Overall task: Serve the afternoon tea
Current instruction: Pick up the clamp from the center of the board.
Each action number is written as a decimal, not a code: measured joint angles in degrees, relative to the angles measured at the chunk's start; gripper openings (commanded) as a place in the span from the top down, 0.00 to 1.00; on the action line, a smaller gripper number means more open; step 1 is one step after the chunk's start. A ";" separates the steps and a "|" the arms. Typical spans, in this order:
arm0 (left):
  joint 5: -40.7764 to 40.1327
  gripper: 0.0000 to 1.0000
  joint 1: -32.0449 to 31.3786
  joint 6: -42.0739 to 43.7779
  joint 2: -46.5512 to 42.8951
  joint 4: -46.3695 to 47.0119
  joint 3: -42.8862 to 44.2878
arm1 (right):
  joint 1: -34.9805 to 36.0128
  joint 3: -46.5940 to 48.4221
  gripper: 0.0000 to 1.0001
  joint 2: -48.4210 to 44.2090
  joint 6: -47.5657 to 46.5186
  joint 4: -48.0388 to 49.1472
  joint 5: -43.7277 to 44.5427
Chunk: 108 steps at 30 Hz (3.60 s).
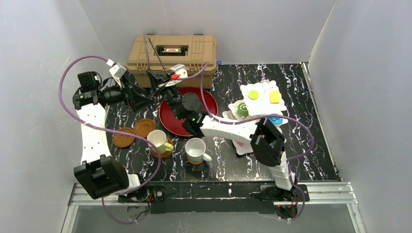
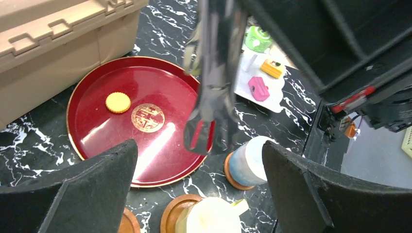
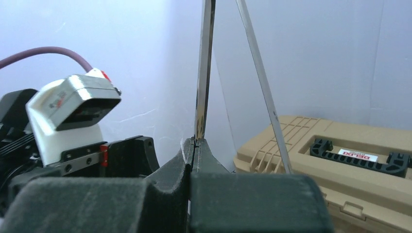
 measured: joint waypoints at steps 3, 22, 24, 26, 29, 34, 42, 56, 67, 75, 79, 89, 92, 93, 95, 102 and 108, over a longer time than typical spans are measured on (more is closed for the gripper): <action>1.42 0.02 -0.17 -2.14 -2.82 3.63 -2.78 | 1.27 0.63 0.99 1.36 -0.31 1.99 3.21; 5.42 0.42 -0.24 -15.69 -3.98 21.90 -6.32 | 4.04 -0.87 0.99 1.62 4.90 4.24 4.98; 5.75 0.46 -0.26 -16.57 -3.96 22.60 -6.32 | 4.37 -1.51 0.99 1.62 5.01 4.09 5.05; 6.21 0.52 -0.33 -17.16 -3.98 23.08 -6.32 | 4.57 -1.57 0.99 1.62 5.05 3.80 5.16; 6.91 0.66 -0.52 -17.44 -4.07 22.97 -6.34 | 4.61 -1.57 0.99 1.62 4.92 3.76 5.42; 7.67 0.79 -0.87 -16.41 -4.48 21.49 -6.56 | 4.83 -1.25 0.87 1.97 3.15 3.72 6.23; 2.58 0.96 -0.87 -13.25 -4.48 21.73 -7.23 | 6.01 0.22 0.35 2.78 1.11 0.42 7.54; -4.46 0.96 -0.61 -10.95 -2.93 24.44 -7.23 | 6.51 -5.22 0.02 -14.80 5.11 -30.80 6.32; -2.71 0.92 -0.68 -11.58 -2.93 24.48 -6.80 | -7.87 2.56 0.01 -16.76 11.98 -43.21 -11.02; -1.90 0.91 -0.79 -11.89 -2.89 24.50 -6.12 | -6.80 2.56 0.02 -10.62 15.89 -39.06 -20.70; -1.73 0.90 -0.87 -11.85 -2.89 24.35 -6.12 | -6.67 2.56 0.02 -7.82 18.69 -36.06 -22.34; -0.81 0.90 -0.87 -10.62 -2.89 22.10 -5.25 | -6.86 3.80 0.02 -6.69 19.28 -32.68 -17.22; -0.63 0.90 -0.87 -10.51 -2.89 21.90 -5.16 | -6.86 6.49 0.02 -5.38 19.37 -32.68 -16.76; -0.63 0.90 -0.87 -10.51 -2.89 21.88 -5.16 | -6.86 7.52 0.02 -4.83 19.52 -32.61 -16.81; -0.63 0.90 -0.87 -10.36 -2.89 21.70 -5.16 | -6.82 9.11 0.02 -3.78 19.71 -32.33 -17.07; -0.63 0.90 -0.87 -9.64 -2.89 21.46 -5.16 | -6.21 11.78 0.02 -0.55 19.82 -32.72 -17.44; -0.66 0.90 -0.87 -9.18 -2.89 21.18 -5.16 | -5.33 15.56 0.02 2.36 19.15 -34.25 -17.03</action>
